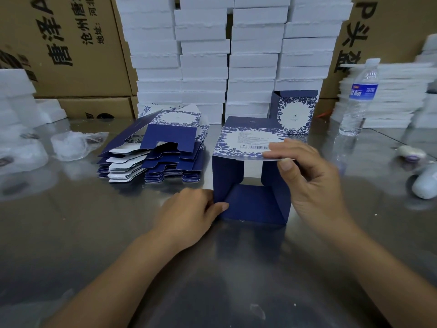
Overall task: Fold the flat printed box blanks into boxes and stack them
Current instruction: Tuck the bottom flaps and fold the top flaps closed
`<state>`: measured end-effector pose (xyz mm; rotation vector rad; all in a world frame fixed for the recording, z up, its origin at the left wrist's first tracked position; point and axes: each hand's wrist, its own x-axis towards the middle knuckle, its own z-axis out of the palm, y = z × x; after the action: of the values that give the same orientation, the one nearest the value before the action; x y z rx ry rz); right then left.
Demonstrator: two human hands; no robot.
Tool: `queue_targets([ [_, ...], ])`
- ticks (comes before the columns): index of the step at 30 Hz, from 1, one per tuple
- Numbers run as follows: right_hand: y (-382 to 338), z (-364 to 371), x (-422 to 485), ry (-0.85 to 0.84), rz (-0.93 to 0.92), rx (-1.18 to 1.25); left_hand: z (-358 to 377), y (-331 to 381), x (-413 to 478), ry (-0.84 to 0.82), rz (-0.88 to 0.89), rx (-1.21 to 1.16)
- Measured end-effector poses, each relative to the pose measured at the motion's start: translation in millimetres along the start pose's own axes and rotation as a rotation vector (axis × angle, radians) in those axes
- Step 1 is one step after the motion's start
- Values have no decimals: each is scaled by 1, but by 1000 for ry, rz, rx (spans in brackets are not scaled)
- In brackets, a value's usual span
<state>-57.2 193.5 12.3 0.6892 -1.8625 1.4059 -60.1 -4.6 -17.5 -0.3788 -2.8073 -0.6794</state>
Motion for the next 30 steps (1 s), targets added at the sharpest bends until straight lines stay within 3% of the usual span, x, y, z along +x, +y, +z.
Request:
queue_targets([
  [13,1,-1,-1,-1,16,2,-6,-7,2,-80,44,26],
  [23,3,-2,-1,20,7,26,-3,-4,1,-9,83,-50],
  [26,4,-2,0,63,105,72,-3,-4,1,-25,79,-37],
  [30,9,-3,-3,38,74,-114,-2,-3,-1,-34,117,-57],
])
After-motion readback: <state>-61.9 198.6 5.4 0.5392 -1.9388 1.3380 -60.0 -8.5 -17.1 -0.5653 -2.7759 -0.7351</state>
